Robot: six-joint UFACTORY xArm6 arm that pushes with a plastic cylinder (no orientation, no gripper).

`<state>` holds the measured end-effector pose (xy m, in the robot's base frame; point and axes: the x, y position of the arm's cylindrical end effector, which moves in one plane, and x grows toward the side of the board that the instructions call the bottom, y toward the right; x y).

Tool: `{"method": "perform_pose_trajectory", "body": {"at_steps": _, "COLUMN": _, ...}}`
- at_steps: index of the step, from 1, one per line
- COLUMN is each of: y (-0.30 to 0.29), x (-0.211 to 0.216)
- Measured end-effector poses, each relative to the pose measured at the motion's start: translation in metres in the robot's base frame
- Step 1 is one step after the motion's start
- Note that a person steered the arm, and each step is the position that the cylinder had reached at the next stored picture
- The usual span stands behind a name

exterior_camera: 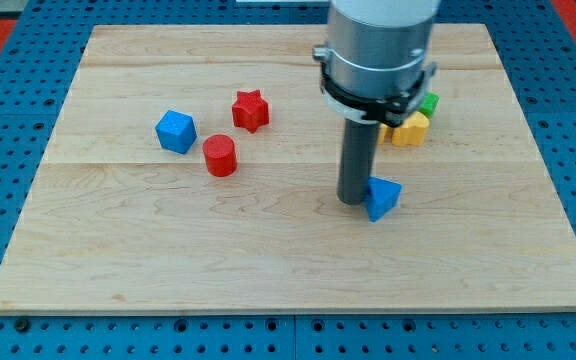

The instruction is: Place the green circle beside the yellow hexagon

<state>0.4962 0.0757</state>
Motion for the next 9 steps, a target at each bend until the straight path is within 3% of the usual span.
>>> {"method": "perform_pose_trajectory", "body": {"at_steps": 2, "y": 0.028, "x": -0.014}}
{"method": "perform_pose_trajectory", "body": {"at_steps": 4, "y": 0.065, "x": 0.011}}
{"method": "perform_pose_trajectory", "body": {"at_steps": 5, "y": 0.068, "x": -0.019}}
{"method": "perform_pose_trajectory", "body": {"at_steps": 7, "y": 0.169, "x": -0.084}}
{"method": "perform_pose_trajectory", "body": {"at_steps": 9, "y": 0.109, "x": -0.159}}
